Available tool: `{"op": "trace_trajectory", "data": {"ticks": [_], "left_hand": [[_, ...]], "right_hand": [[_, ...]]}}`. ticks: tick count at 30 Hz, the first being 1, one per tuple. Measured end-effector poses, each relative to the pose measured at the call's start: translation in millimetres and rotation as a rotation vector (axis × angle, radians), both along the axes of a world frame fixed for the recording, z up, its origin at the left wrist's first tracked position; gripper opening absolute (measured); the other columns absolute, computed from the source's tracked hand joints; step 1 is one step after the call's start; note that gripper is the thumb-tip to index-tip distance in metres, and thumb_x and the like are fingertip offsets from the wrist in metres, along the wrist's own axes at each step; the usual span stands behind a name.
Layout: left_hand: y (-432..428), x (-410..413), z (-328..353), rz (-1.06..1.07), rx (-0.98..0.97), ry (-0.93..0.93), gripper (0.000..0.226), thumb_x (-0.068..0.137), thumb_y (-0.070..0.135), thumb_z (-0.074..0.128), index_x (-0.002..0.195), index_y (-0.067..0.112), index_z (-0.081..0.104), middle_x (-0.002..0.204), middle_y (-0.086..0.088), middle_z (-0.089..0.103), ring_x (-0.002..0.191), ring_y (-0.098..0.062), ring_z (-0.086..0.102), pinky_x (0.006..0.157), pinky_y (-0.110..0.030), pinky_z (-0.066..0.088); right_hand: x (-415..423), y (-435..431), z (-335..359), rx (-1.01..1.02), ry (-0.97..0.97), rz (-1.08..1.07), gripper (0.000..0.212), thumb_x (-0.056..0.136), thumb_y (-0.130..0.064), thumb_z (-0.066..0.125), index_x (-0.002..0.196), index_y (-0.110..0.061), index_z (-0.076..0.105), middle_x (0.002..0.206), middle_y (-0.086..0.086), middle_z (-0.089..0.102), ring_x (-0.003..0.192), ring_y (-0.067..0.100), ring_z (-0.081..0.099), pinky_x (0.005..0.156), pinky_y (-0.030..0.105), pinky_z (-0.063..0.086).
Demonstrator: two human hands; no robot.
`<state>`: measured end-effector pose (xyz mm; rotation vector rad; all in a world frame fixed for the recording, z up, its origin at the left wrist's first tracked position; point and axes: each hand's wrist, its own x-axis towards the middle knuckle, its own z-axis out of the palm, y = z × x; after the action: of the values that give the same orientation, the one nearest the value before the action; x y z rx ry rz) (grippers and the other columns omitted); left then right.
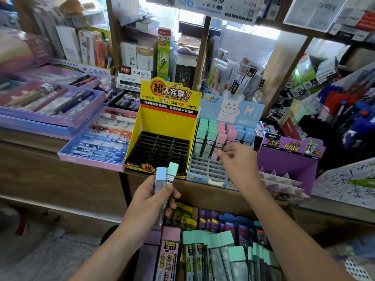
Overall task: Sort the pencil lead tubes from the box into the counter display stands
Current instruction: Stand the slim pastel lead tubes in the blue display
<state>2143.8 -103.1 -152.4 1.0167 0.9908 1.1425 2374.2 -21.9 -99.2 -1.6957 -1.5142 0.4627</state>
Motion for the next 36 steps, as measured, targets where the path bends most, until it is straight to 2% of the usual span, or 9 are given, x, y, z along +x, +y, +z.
{"op": "trace_trajectory", "data": {"ticks": [2, 5, 7, 12, 14, 23, 26, 31, 36], "left_hand": [[-0.3, -0.4, 0.2, -0.002, 0.01, -0.003, 0.014, 0.105, 0.017, 0.054, 0.104, 0.021, 0.067, 0.088, -0.011, 0.072, 0.067, -0.017, 0.061, 0.052, -0.026, 0.048], [-0.8, -0.6, 0.9, -0.006, 0.021, -0.012, 0.016, 0.104, 0.018, 0.056, 0.108, 0.025, 0.07, 0.087, -0.011, 0.072, 0.067, -0.016, 0.062, 0.053, -0.025, 0.049], [-1.1, -0.5, 0.8, -0.005, 0.017, -0.028, 0.017, 0.104, 0.018, 0.057, 0.109, 0.026, 0.071, 0.086, -0.011, 0.072, 0.067, -0.017, 0.062, 0.054, -0.026, 0.05], [-2.2, 0.2, 2.9, -0.057, -0.003, -0.061, 0.019, 0.097, 0.027, 0.064, 0.113, 0.022, 0.072, 0.088, -0.013, 0.072, 0.071, -0.018, 0.063, 0.059, -0.026, 0.051], [-2.2, 1.3, 3.2, -0.073, -0.013, -0.07, 0.016, 0.099, 0.021, 0.063, 0.111, 0.02, 0.073, 0.089, -0.015, 0.072, 0.072, -0.019, 0.063, 0.059, -0.027, 0.051], [-5.5, 2.6, 5.9, -0.097, -0.05, -0.077, 0.02, 0.1, 0.014, 0.061, 0.109, 0.022, 0.077, 0.101, -0.019, 0.077, 0.088, -0.027, 0.075, 0.075, -0.029, 0.06], [-4.4, 2.6, 5.0, -0.069, -0.093, -0.146, 0.018, 0.1, 0.013, 0.06, 0.111, 0.012, 0.074, 0.108, -0.021, 0.076, 0.102, -0.033, 0.075, 0.08, -0.034, 0.063], [-1.8, 2.1, 1.2, -0.023, -0.111, -0.195, 0.017, 0.101, 0.008, 0.057, 0.114, 0.003, 0.067, 0.112, -0.019, 0.075, 0.107, -0.034, 0.074, 0.08, -0.038, 0.064], [-1.2, 0.0, 2.8, 0.011, -0.069, -0.107, 0.017, 0.101, 0.014, 0.057, 0.108, 0.018, 0.073, 0.092, -0.013, 0.073, 0.079, -0.022, 0.072, 0.058, -0.026, 0.055]], "right_hand": [[1.3, -1.1, -0.8, -0.001, 0.007, -0.011, 0.008, 0.094, -0.019, 0.074, 0.096, -0.011, 0.072, 0.081, -0.001, 0.071, 0.079, 0.017, 0.072, 0.082, 0.042, 0.062], [2.8, -10.4, 0.7, 0.064, -0.021, -0.055, 0.013, 0.092, -0.018, 0.076, 0.101, -0.011, 0.071, 0.083, -0.008, 0.068, 0.077, 0.0, 0.064, 0.072, 0.01, 0.053], [-0.5, -20.9, 4.4, 0.11, 0.003, -0.055, 0.008, 0.091, -0.015, 0.076, 0.096, -0.016, 0.069, 0.082, -0.01, 0.067, 0.073, -0.001, 0.063, 0.066, 0.005, 0.048], [-18.9, -45.1, 12.6, -0.122, 0.24, 0.253, 0.008, 0.097, -0.021, 0.07, 0.093, -0.027, 0.073, 0.08, -0.005, 0.076, 0.07, 0.007, 0.071, 0.063, 0.018, 0.056], [-27.5, -49.9, 10.9, -0.189, 0.27, 0.348, 0.008, 0.098, -0.023, 0.069, 0.095, -0.027, 0.075, 0.082, -0.004, 0.077, 0.068, 0.008, 0.071, 0.062, 0.019, 0.056], [-37.0, -51.0, 4.8, -0.282, 0.456, 0.395, 0.006, 0.093, -0.011, 0.074, 0.098, -0.014, 0.076, 0.079, 0.002, 0.078, 0.068, 0.012, 0.071, 0.061, 0.02, 0.054], [-28.9, -49.0, 10.2, -0.246, 0.527, 0.354, 0.008, 0.093, -0.009, 0.074, 0.1, -0.01, 0.075, 0.08, 0.005, 0.078, 0.068, 0.013, 0.071, 0.061, 0.02, 0.055], [-8.8, -42.4, 27.7, -0.112, 0.562, 0.276, 0.007, 0.091, -0.009, 0.076, 0.098, -0.011, 0.075, 0.08, 0.01, 0.078, 0.069, 0.018, 0.073, 0.064, 0.024, 0.06], [8.0, -31.3, 45.6, 0.057, 0.451, 0.227, 0.009, 0.091, -0.009, 0.077, 0.099, -0.014, 0.074, 0.082, 0.007, 0.078, 0.073, 0.023, 0.077, 0.067, 0.025, 0.062]]}}
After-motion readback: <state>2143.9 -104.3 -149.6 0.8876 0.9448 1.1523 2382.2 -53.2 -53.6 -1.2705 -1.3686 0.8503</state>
